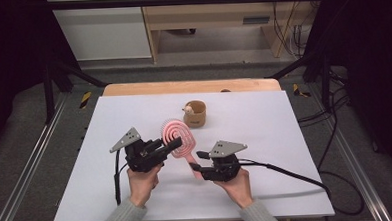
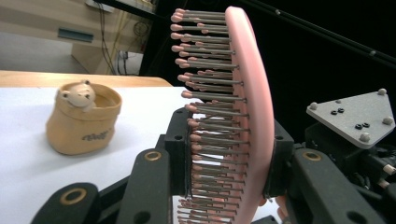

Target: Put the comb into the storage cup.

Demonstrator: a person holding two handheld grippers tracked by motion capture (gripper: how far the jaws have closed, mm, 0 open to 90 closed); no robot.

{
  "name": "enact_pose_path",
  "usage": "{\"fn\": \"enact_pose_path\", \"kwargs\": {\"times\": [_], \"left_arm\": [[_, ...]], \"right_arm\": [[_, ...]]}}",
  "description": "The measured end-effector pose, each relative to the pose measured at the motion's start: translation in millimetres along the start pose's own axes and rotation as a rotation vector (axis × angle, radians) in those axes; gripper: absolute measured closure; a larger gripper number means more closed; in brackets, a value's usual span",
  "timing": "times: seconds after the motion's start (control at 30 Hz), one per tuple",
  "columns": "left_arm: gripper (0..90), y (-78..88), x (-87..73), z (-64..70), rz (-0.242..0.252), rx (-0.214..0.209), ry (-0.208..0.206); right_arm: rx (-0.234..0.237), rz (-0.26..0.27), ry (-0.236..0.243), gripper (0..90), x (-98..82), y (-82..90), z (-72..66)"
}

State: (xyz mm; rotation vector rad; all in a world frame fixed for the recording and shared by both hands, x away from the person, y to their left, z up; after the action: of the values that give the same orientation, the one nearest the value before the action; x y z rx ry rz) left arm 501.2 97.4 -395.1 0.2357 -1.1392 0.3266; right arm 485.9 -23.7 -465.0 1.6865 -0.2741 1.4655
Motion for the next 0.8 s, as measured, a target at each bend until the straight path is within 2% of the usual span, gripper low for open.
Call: {"fn": "enact_pose_path", "kwargs": {"times": [0.1, 0.23, 0.4, 0.5, 0.6, 0.73, 0.8], "left_arm": [[62.9, 2.9, 1.8, -1.9, -0.003, 0.016, -0.014], [62.9, 6.3, 4.0, -3.8, 0.0, 0.025, -0.021], [62.9, 11.0, 7.5, -5.9, 0.003, 0.038, -0.036], [62.9, 13.5, 9.5, -6.7, 0.007, 0.046, -0.041], [62.9, 15.1, 10.4, -7.7, 0.0, 0.051, -0.055], [62.8, 17.2, 11.9, -8.7, 0.002, 0.057, -0.061], [62.8, 18.7, 13.3, -9.0, 0.002, 0.06, -0.066]], "right_arm": [[-0.006, 0.008, -0.006, 44.0, 0.5, 0.0, 2.2], [-0.007, 0.037, -0.062, 38.3, 1.2, 3.0, 11.4], [-0.052, 0.08, -0.089, 28.6, 2.0, 10.5, 27.5], [-0.077, 0.074, -0.103, 22.6, -0.9, 12.5, 36.5], [-0.089, 0.071, -0.135, 17.0, -4.4, 13.7, 44.7], [-0.103, 0.066, -0.157, 13.1, -9.1, 15.6, 52.9], [-0.108, 0.051, -0.16, 7.9, -12.5, 15.2, 56.9]]}}
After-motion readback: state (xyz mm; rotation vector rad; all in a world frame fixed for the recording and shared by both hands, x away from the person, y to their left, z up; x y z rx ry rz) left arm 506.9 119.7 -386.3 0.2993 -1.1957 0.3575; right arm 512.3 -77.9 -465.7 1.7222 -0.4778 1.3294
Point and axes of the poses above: each handheld gripper's, and its own axes: y roughly backward along the jaws, x roughly out of its top, z roughly to its right, the point moved 9 cm from there along -y, roughly forward along the jaws, and after that the axes turned 14 degrees about -x, right-handed, at the moved point
